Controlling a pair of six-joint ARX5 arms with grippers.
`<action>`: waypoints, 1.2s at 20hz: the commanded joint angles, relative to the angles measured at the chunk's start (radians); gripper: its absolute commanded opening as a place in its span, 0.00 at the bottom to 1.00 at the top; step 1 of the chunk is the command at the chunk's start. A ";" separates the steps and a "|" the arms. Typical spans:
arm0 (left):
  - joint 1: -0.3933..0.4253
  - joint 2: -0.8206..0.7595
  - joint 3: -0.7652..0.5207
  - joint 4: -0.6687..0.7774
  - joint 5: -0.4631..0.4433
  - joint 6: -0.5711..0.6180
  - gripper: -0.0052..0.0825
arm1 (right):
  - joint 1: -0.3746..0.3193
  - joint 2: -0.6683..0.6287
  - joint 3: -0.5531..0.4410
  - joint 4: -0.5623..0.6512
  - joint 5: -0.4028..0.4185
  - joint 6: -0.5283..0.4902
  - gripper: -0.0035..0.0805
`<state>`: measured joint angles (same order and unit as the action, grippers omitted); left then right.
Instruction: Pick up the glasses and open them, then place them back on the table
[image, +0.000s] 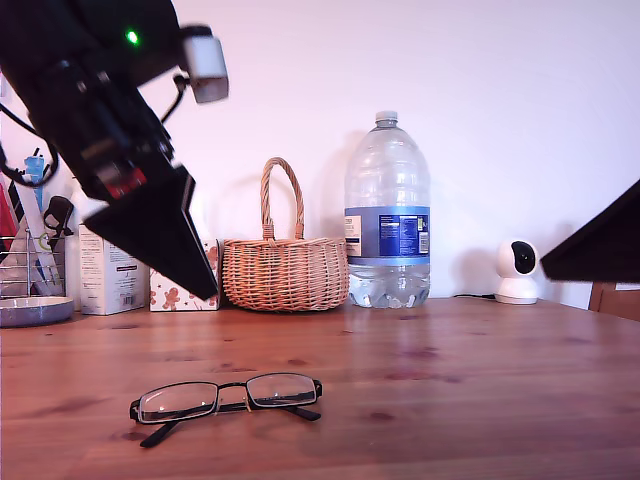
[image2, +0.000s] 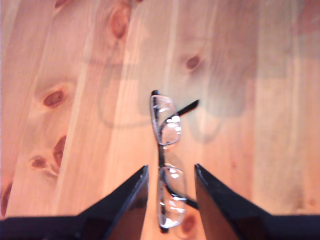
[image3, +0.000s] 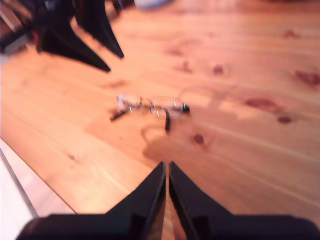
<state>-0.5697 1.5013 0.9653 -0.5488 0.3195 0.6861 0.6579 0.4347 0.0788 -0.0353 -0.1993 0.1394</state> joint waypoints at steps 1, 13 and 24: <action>-0.008 0.037 0.001 0.019 -0.006 0.020 0.35 | 0.003 0.029 -0.009 0.045 0.000 -0.010 0.03; -0.014 0.228 0.060 0.072 -0.031 0.029 0.35 | 0.003 0.171 -0.009 0.161 0.024 -0.017 0.03; -0.016 0.292 0.067 0.104 -0.030 0.029 0.35 | 0.003 0.198 -0.009 0.197 0.026 -0.018 0.03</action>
<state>-0.5812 1.7695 1.0233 -0.4484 0.2863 0.7109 0.6571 0.6262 0.0788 0.1471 -0.1738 0.1261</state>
